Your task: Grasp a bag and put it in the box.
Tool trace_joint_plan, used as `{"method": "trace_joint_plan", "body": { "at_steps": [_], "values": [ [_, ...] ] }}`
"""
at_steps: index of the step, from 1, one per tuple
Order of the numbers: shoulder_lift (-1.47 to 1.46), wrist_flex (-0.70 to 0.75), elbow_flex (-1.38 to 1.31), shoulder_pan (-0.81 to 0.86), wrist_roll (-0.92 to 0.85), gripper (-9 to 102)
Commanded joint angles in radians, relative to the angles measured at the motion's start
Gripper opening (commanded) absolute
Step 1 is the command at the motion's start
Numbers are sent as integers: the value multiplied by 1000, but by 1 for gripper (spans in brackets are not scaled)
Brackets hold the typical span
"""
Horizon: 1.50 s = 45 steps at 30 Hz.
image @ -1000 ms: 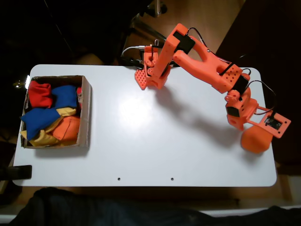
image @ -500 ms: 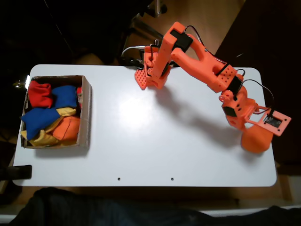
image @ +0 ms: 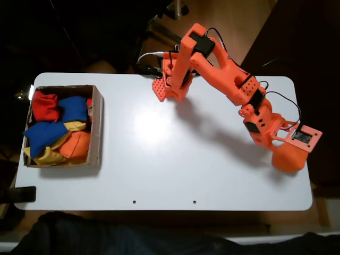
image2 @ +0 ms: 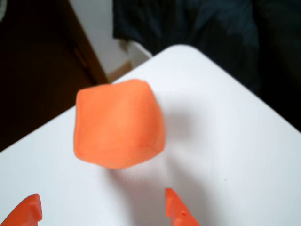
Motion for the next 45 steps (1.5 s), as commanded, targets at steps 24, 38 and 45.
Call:
{"method": "trace_joint_plan", "body": {
  "at_steps": [24,38,45],
  "values": [
    [-87,-241,28,-35,-8,52],
    [-179,-393,48,-54,-34,52],
    [-245,-425,9,-54,-41,52]
  ]
}}
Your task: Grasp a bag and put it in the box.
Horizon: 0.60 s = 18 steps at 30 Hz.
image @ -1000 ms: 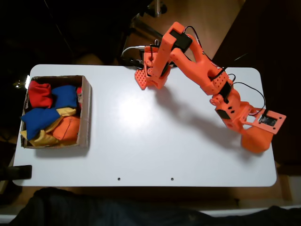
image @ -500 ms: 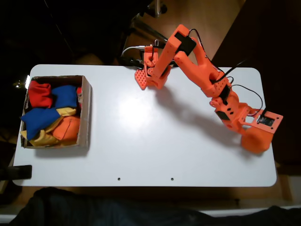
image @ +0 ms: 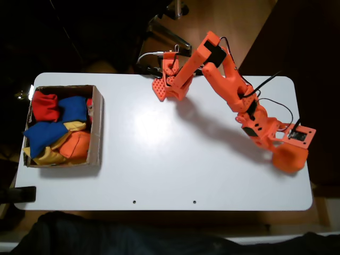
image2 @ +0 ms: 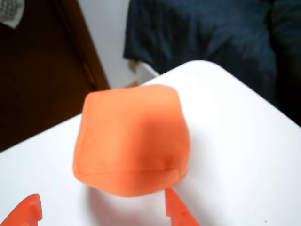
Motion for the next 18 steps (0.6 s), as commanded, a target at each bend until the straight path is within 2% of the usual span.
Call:
{"method": "trace_joint_plan", "body": {
  "at_steps": [1,18],
  "values": [
    [-11,-20,-46,-9,-6,52],
    [-127,-38,-172,3,-37,52]
  ]
}}
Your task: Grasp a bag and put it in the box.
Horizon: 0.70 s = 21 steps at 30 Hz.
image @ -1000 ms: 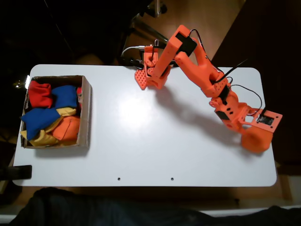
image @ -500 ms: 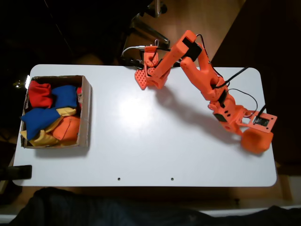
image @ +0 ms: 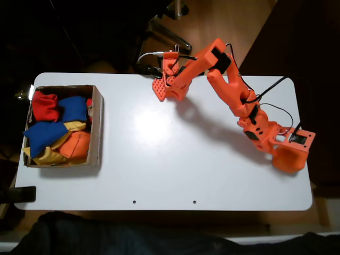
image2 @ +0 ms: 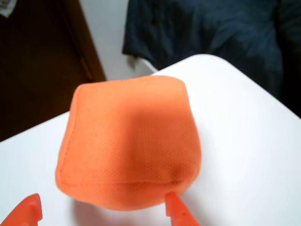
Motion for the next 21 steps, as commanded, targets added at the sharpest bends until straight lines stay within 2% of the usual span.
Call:
{"method": "trace_joint_plan", "body": {
  "at_steps": [1,21],
  "values": [
    [-2,-17,-67,3,-9,52],
    [-18,-18,-109,67,-74,52]
  ]
}}
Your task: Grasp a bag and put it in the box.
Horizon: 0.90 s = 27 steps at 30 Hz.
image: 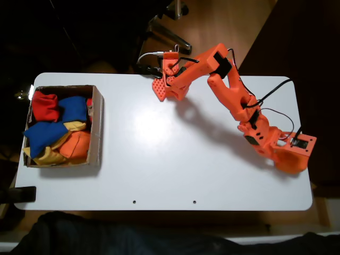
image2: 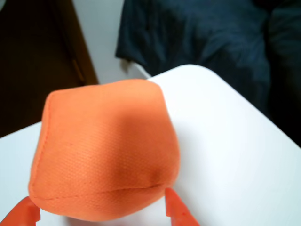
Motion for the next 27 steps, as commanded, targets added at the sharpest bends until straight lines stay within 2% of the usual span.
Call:
{"method": "trace_joint_plan", "body": {
  "at_steps": [1,15,27],
  "values": [
    [32,-17,-40,29,-6,52],
    [38,-49,-28,80,-29,52],
    [23,-67,-34,8,-29,52]
  ]
}}
